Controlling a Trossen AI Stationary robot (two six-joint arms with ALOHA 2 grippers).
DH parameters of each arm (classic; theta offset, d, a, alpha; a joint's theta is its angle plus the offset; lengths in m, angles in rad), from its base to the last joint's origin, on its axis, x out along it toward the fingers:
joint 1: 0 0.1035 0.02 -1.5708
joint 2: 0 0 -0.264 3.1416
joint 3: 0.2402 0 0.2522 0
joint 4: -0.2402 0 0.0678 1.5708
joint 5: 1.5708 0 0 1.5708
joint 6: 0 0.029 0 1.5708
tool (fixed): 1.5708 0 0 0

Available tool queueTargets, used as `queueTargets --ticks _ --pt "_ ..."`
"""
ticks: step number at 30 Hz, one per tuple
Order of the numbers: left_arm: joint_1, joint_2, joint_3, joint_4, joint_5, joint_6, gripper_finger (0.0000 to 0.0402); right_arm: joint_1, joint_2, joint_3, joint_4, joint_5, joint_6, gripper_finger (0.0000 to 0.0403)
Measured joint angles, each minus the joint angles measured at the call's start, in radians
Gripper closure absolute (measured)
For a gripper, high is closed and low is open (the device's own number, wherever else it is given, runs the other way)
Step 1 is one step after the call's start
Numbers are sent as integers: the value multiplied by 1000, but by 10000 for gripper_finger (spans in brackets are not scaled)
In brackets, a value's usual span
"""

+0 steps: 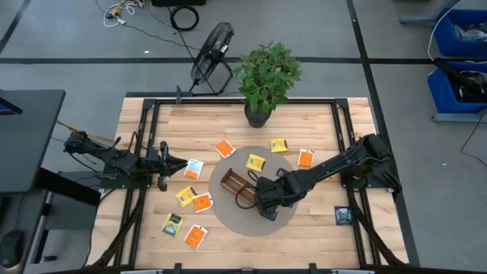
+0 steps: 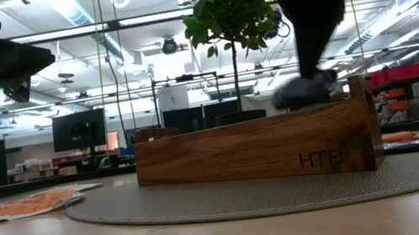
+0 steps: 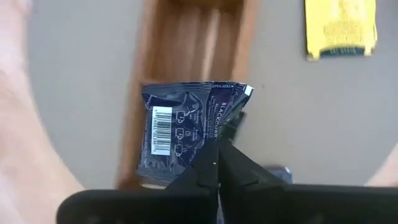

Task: Pick & Place Tea
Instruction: Put the black tea bag into the right section of the wooden organizer

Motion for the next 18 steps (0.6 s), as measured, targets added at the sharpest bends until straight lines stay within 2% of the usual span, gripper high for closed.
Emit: queueTargets --ticks 10,18 --pt "0 0 0 0 0 -9 344 53 1 1 -65 103 119 403" --pt "0 0 0 0 0 -21 344 58 48 1 -56 103 121 403"
